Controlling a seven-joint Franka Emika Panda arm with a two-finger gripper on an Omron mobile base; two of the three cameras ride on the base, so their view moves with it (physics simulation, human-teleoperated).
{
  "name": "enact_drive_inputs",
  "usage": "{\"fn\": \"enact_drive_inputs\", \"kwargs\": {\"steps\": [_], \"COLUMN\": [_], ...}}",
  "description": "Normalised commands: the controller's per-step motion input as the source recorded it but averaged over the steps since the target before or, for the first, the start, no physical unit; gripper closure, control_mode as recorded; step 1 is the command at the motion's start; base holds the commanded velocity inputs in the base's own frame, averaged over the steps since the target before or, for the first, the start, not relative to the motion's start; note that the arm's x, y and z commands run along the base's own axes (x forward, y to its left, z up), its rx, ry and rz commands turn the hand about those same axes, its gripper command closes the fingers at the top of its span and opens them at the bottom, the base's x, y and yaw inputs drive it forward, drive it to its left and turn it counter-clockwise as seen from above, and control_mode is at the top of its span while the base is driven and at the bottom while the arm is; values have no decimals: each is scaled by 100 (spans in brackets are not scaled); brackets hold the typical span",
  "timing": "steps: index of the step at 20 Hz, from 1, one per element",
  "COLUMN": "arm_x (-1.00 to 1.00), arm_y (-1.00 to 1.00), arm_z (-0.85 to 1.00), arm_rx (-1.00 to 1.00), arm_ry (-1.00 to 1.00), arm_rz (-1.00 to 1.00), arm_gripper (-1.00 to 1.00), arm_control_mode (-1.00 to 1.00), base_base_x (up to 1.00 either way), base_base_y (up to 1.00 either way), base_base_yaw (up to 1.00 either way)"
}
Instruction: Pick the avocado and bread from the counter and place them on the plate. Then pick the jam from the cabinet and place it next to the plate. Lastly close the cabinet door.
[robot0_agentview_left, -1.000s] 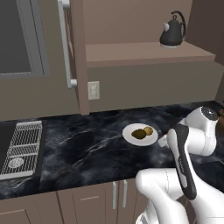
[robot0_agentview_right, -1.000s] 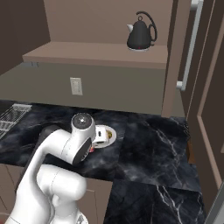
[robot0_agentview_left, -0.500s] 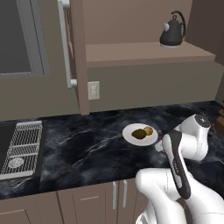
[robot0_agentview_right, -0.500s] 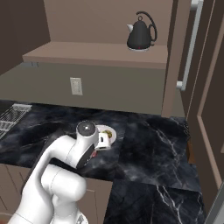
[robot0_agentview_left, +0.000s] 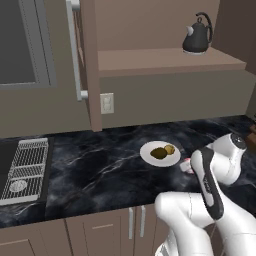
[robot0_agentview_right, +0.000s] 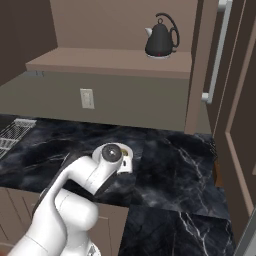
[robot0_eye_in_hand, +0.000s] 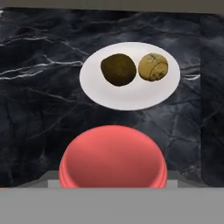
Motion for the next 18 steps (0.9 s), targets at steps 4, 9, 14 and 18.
{"fn": "enact_drive_inputs", "kwargs": {"steps": [4,9,14,18], "arm_x": [20,14,15,13], "arm_y": [0,0,0,0], "arm_z": [-23,-32,-35,-30], "arm_rx": [4,1,0,0], "arm_ry": [-7,-12,-16,-14], "arm_rz": [1,1,0,1], "arm_gripper": [100,100,100,100], "arm_control_mode": [-100,-100,-100,-100], "base_base_x": [0,0,0,0], "base_base_y": [0,0,0,0], "base_base_yaw": [0,0,0,0]}}
